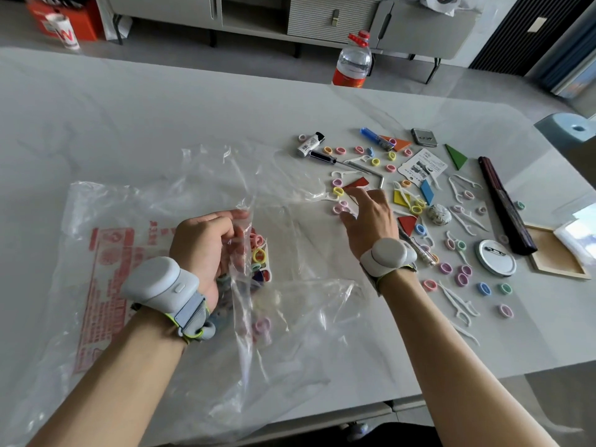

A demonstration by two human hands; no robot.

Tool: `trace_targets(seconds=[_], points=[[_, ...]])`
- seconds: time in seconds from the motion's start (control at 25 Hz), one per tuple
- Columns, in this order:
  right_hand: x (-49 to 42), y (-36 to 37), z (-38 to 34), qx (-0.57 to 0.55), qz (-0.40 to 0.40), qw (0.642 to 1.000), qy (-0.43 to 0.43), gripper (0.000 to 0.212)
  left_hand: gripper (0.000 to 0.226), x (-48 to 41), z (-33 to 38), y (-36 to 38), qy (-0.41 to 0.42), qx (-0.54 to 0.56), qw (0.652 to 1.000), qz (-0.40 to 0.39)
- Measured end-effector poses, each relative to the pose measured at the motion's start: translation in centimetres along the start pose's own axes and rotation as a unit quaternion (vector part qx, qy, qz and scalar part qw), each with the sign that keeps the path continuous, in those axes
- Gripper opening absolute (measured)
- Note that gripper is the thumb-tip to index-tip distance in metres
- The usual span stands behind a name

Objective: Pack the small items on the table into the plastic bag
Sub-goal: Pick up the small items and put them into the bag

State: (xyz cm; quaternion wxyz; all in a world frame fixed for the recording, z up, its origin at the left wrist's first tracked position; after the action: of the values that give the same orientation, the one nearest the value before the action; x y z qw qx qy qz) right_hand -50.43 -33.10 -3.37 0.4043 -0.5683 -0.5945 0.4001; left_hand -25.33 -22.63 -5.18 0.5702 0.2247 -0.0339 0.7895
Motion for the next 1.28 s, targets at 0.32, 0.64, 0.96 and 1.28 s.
trace_targets(seconds=[0.32, 0.64, 0.96, 1.28], points=[[-0.6, 1.7, -1.4, -0.022, -0.003, 0.998, -0.061, 0.023, 0.037, -0.2, -0.1, 0.1, -0.001, -0.004, 1.0, -0.006], [0.6, 1.8, -2.8, -0.037, -0.006, 0.992, -0.122, 0.007, 0.038, -0.2, 0.0, 0.1, -0.001, 0.004, 1.0, -0.009], [1.2, 2.2, -2.3, -0.286, -0.098, 0.953, 0.006, 0.003, 0.039, -0.2, -0.1, 0.0, -0.002, -0.002, 1.0, -0.004], [3.8, 5.3, -9.7, -0.368, -0.297, 0.87, -0.136, 0.034, 0.043, -0.3, -0.2, -0.2, 0.009, -0.007, 1.0, -0.004]])
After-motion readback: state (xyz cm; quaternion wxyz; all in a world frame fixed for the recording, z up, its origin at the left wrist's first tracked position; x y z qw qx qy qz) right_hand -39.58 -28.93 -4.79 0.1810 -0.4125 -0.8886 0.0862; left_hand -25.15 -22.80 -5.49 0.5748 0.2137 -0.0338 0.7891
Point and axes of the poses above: each hand's wrist, its own x-axis away from the middle knuckle, its own y-axis out of the palm, z = x × y, the point moved 10 cm from there along -x, towards the middle knuckle, and after that the axes turned 7 degrees about -z, right-handed, at the moved point
